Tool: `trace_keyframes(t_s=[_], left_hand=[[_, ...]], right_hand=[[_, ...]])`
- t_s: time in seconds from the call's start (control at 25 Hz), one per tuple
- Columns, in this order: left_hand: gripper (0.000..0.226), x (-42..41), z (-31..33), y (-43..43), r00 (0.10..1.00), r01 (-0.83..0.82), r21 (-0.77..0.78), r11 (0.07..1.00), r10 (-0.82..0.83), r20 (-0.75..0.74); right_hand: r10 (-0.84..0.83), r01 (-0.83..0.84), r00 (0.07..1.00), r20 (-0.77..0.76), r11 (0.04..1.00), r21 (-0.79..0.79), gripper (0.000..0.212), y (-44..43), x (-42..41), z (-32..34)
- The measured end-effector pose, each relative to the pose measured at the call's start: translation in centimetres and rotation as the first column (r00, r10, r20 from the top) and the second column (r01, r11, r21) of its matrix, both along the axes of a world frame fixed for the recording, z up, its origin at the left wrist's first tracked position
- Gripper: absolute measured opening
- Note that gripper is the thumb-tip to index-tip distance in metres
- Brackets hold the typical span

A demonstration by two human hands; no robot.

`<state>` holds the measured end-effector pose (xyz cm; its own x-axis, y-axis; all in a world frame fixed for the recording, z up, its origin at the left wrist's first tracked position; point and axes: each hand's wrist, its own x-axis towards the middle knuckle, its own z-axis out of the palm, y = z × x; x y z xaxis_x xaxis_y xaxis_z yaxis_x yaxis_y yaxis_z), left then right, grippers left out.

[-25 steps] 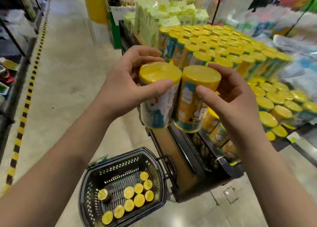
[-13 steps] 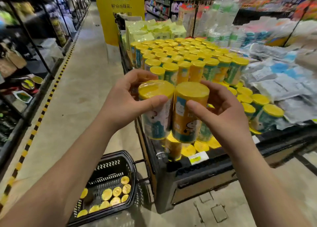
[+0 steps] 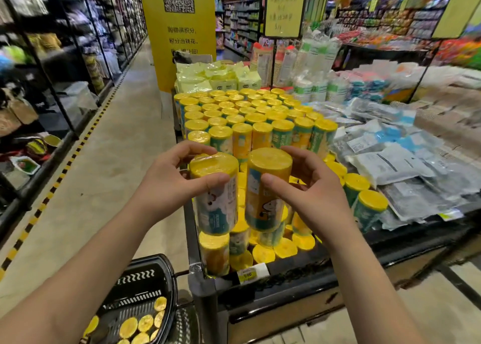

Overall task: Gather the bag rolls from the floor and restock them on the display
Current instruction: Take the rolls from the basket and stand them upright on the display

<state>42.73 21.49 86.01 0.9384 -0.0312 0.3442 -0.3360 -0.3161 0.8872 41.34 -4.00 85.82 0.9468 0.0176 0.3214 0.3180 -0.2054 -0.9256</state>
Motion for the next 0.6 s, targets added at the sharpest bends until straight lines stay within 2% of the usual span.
trace_keyframes(t_s=[0.32, 0.6], left_hand=[[0.051, 6.3, -1.1, 0.2, 0.999, -0.039, 0.011, 0.999, 0.04, -0.01], [0.054, 7.4, -1.5, -0.6, 0.981, -0.19, 0.062, 0.98, 0.188, 0.036]], right_hand=[[0.05, -0.05, 0.999, 0.021, 0.998, -0.034, 0.07, -0.3, 7.4, 0.1], [0.166, -0.165, 0.986, 0.004, 0.983, -0.078, 0.065, 0.2, 11.8, -1.2]])
